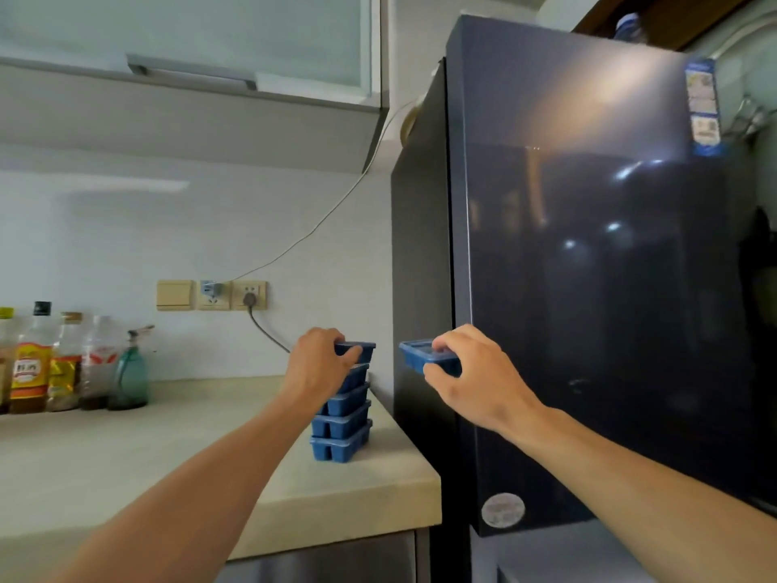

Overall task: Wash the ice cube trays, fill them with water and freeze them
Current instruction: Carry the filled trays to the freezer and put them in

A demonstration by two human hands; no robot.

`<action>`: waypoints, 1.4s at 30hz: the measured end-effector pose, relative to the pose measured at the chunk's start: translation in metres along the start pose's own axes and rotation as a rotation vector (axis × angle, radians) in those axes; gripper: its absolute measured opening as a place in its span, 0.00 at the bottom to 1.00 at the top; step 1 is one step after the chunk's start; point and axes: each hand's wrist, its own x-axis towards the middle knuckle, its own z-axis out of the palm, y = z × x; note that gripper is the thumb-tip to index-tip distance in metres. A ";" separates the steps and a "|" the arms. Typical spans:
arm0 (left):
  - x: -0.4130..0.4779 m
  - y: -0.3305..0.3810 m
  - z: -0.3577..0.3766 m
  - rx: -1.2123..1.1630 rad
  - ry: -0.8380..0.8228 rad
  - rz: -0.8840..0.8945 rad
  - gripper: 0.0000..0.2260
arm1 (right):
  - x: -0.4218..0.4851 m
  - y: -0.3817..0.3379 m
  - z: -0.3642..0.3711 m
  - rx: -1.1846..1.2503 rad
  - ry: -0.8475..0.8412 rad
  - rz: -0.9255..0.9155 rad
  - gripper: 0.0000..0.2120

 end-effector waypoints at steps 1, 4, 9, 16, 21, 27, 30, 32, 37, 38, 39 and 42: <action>-0.006 0.005 -0.003 -0.018 0.025 0.030 0.09 | -0.004 0.000 -0.002 0.007 0.006 0.003 0.11; -0.025 0.021 -0.011 -0.078 0.091 0.134 0.08 | -0.016 0.001 -0.011 0.021 0.056 -0.009 0.10; -0.066 0.051 -0.013 -0.217 0.077 0.229 0.08 | -0.052 0.008 -0.028 0.000 0.115 0.000 0.14; -0.127 0.089 0.019 -0.296 -0.073 0.330 0.10 | -0.113 0.049 -0.056 -0.158 0.125 0.154 0.11; -0.168 0.117 0.058 -0.307 -0.194 0.373 0.11 | -0.161 0.091 -0.074 -0.214 0.087 0.309 0.09; -0.223 0.144 0.129 -0.302 -0.431 0.405 0.10 | -0.222 0.161 -0.080 -0.288 -0.023 0.511 0.06; -0.246 0.156 0.172 -0.269 -0.543 0.392 0.13 | -0.243 0.202 -0.076 -0.328 -0.127 0.603 0.05; -0.259 0.161 0.202 -0.224 -0.598 0.386 0.14 | -0.253 0.229 -0.069 -0.355 -0.218 0.672 0.07; -0.261 0.174 0.281 -0.149 -0.727 0.288 0.15 | -0.265 0.300 -0.045 -0.333 -0.299 0.769 0.08; -0.258 0.176 0.296 -0.138 -0.743 0.261 0.14 | -0.263 0.314 -0.041 -0.331 -0.321 0.777 0.08; -0.255 0.178 0.310 -0.122 -0.757 0.237 0.13 | -0.261 0.328 -0.036 -0.323 -0.345 0.778 0.07; -0.245 0.178 0.350 -0.038 -0.789 0.182 0.14 | -0.249 0.364 -0.021 -0.252 -0.408 0.780 0.09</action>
